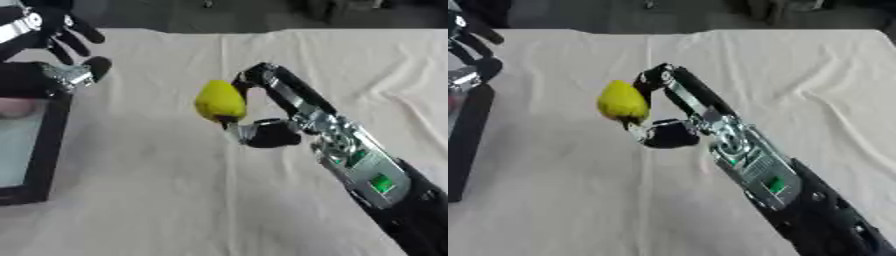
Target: Pick up the objects with one hand, pass them to the other hand, and then place them into the box on the other side of the table.
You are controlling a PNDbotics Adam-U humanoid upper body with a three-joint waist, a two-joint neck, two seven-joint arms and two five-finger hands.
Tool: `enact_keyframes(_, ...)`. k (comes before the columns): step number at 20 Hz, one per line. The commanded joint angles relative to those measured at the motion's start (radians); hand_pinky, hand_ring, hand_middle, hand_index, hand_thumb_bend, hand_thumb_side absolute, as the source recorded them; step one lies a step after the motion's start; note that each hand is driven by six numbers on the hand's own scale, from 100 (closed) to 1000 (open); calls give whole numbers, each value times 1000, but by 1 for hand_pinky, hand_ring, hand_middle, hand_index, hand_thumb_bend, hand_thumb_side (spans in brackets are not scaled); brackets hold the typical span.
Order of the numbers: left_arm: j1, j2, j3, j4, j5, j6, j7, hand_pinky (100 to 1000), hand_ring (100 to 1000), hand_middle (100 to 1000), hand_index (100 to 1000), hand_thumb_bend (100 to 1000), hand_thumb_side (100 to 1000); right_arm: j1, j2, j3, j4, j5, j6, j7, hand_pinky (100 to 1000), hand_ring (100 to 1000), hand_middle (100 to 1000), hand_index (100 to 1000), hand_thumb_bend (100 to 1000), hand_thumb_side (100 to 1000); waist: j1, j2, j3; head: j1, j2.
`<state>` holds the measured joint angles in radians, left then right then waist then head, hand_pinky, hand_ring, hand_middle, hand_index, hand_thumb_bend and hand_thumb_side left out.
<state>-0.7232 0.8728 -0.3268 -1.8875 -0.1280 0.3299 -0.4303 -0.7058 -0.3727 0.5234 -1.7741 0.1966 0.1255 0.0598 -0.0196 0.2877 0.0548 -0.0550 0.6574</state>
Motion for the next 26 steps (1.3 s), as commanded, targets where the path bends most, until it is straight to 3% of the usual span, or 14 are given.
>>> enact_keyframes(1, -27, 31, -17, -14, -24, -10, -45, 694, 740, 768, 808, 283, 566, -23, -1, 8, -26, -8, -10, 16, 803, 642, 361, 509, 100, 100, 6, -25, 1, -3, 2)
enact_keyframes(8, -47, 35, -65, -49, -109, -7, -135, 715, 757, 785, 831, 318, 496, -34, 8, 28, -8, 17, -17, 42, 806, 646, 366, 515, 100, 100, 8, -25, 3, -7, 4)
enact_keyframes(15, -81, 15, -100, -70, -200, 5, -192, 728, 764, 782, 846, 416, 449, -41, 23, 45, 16, 32, -6, 55, 807, 649, 369, 516, 100, 100, 9, -27, 6, -12, 5)
enact_keyframes(16, -87, 10, -106, -73, -214, 7, -196, 729, 765, 782, 846, 384, 445, -43, 24, 47, 17, 35, -3, 55, 808, 650, 370, 517, 100, 100, 9, -27, 6, -13, 6)
enact_keyframes(26, -128, 4, -170, -68, -283, 15, -224, 743, 774, 792, 857, 434, 421, -50, 31, 70, 37, 94, 3, 59, 814, 658, 376, 521, 100, 100, 14, -29, 12, -24, 17)
